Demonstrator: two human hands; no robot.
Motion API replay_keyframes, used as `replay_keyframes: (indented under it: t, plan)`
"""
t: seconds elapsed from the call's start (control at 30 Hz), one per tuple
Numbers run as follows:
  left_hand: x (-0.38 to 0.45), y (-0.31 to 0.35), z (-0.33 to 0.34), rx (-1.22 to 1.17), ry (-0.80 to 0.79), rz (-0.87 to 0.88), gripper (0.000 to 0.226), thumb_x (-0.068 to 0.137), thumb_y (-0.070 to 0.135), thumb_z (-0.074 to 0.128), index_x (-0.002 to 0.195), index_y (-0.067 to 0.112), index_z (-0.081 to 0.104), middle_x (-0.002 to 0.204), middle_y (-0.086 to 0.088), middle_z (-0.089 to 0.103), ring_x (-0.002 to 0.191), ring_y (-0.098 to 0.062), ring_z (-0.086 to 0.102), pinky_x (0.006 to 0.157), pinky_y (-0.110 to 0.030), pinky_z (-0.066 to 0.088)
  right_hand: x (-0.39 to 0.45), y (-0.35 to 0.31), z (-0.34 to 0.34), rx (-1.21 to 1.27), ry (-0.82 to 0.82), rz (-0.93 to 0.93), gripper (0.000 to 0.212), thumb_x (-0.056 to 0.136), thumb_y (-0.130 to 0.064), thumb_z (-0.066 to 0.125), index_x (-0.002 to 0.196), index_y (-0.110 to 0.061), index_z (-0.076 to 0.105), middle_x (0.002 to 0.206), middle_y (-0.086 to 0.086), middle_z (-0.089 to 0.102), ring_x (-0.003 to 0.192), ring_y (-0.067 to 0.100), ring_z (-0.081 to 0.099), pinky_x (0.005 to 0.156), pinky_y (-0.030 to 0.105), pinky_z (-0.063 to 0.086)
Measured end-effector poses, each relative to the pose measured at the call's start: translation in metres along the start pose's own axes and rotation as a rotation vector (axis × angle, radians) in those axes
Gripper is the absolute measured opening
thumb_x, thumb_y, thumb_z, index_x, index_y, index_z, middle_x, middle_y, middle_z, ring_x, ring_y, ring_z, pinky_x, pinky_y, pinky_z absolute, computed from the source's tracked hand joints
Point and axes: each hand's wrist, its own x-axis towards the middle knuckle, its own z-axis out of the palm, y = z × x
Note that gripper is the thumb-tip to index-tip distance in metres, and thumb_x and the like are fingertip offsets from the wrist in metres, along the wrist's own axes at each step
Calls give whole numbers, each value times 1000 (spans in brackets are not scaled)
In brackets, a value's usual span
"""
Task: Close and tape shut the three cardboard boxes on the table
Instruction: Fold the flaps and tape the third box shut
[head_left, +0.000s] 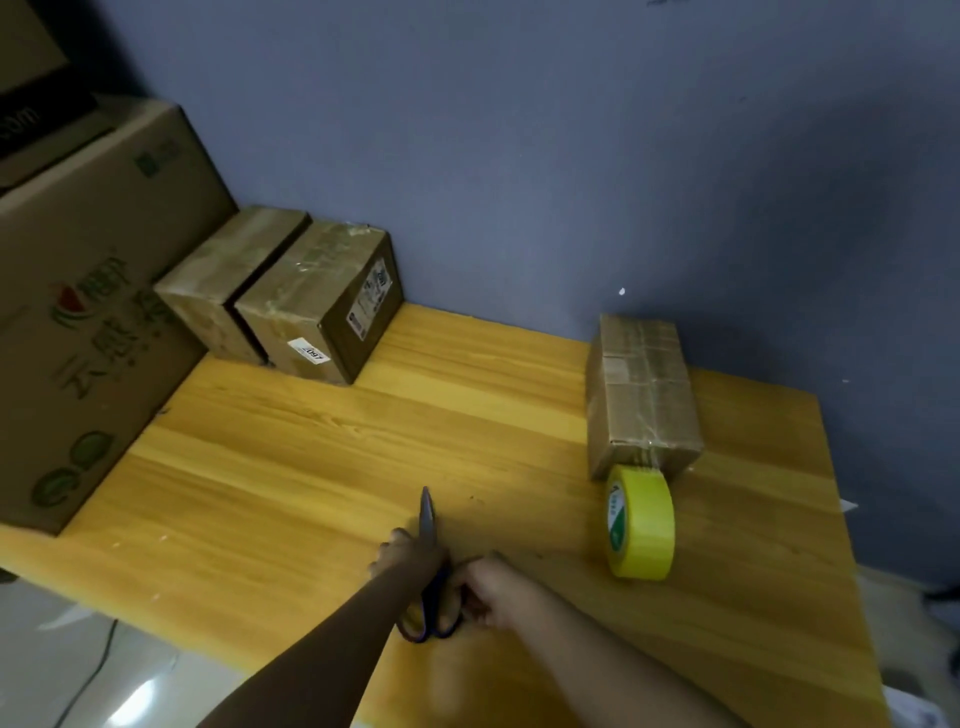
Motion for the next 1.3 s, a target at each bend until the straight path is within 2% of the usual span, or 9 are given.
replay_keyframes:
  t: [0.17,0.27,0.47,0.6,0.7,0.83,0.97,1.17,1.3]
  plan:
    - [-13,22,7,-445,-214,52,38,90,30,57,115,1,52,89,-12,59,80,-24,59,63,-32,49,-8,-9,-17,-231,167,-301,13,96,-14,48,91,-13,59,83,1,60,76,17,56,64,24,48]
    - [-23,48,1,-588,-233,80,33,97,31,46,108,2,56,88,-13,58,79,-25,57,66,-34,49,-30,-20,-44,-338,223,-441,20,98,-33,49,90,-21,62,94,2,67,86,20,63,74,32,49]
    - [-56,117,-8,-909,-179,362,24,101,25,38,107,4,47,95,-14,59,81,-25,61,57,-32,52,-80,-48,-102,95,150,-555,15,103,-25,41,102,-24,56,95,-2,61,79,6,56,64,19,41]
    - [-88,155,0,-901,-160,657,13,100,21,43,92,10,46,83,-9,52,75,-21,59,67,-37,52,-111,-61,-150,-81,209,-642,19,94,-12,59,112,-17,61,96,-3,63,87,8,58,65,11,42]
    - [-107,173,12,-826,-197,820,17,100,24,45,86,14,45,83,-10,50,82,-24,54,80,-47,46,-133,-66,-176,-98,188,-671,11,91,-7,62,102,-8,64,75,-4,63,58,2,61,55,9,43]
    - [-125,191,25,-708,-314,937,14,100,22,47,95,9,48,89,-8,50,86,-15,52,79,-21,44,-136,-52,-203,-125,317,-661,14,91,-7,62,81,-15,56,68,-2,55,54,9,54,53,19,44]
    - [-120,194,39,-730,-339,721,28,97,37,49,113,15,51,117,-6,59,112,-22,54,102,-36,41,-137,-25,-241,-405,616,-561,29,87,-35,68,75,-24,44,71,-4,52,66,16,48,61,30,35]
    - [-104,177,69,-554,-261,367,96,51,67,64,124,7,53,123,-17,58,113,-37,54,98,-46,45,-159,14,-291,-682,538,-409,44,75,-67,65,86,-28,51,81,-5,57,71,13,54,63,28,38]
    - [-102,171,81,-635,-413,198,55,89,36,61,129,0,49,103,-10,56,90,-25,54,76,-34,35,-166,21,-309,-882,550,-348,42,73,-72,62,86,-34,49,84,-8,58,79,12,56,63,28,38]
